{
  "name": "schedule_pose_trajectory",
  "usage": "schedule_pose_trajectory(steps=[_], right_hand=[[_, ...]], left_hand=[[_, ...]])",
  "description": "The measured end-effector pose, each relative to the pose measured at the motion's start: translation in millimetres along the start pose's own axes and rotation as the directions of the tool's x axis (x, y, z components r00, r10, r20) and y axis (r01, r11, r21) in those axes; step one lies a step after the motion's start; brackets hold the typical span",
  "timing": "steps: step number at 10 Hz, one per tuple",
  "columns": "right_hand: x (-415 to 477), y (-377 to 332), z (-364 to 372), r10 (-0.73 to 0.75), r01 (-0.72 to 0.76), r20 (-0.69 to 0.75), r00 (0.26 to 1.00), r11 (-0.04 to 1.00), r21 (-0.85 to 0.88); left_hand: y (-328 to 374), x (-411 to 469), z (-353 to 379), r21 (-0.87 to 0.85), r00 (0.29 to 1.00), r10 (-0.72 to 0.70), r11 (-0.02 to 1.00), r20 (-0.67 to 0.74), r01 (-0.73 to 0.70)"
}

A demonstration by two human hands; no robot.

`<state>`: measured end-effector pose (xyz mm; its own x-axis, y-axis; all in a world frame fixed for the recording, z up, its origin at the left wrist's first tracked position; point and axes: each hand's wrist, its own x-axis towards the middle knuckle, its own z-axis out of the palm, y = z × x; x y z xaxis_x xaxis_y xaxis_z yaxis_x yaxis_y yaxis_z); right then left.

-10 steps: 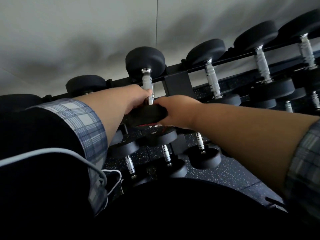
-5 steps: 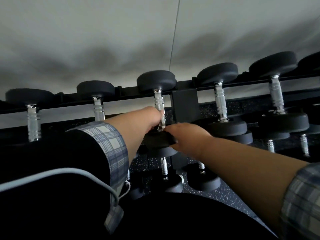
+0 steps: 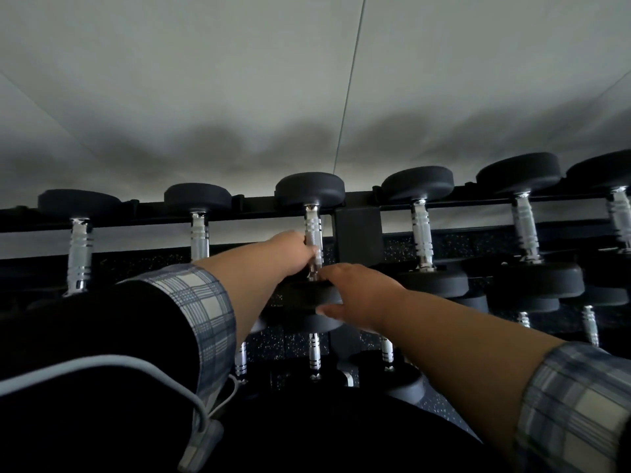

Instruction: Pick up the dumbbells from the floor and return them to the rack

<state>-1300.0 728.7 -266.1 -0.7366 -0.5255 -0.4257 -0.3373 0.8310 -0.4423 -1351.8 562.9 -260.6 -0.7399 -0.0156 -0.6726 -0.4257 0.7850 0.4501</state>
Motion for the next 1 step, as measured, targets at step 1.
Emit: schedule_pose_trajectory(steps=[1], right_hand=[[0.8,-13.9,-13.0,-0.027,0.023,-0.046,0.999,0.996,-0.082]], left_hand=[[-7.5,-16.0,-13.0,-0.067,0.985,0.08,0.994,-0.15,-0.091]])
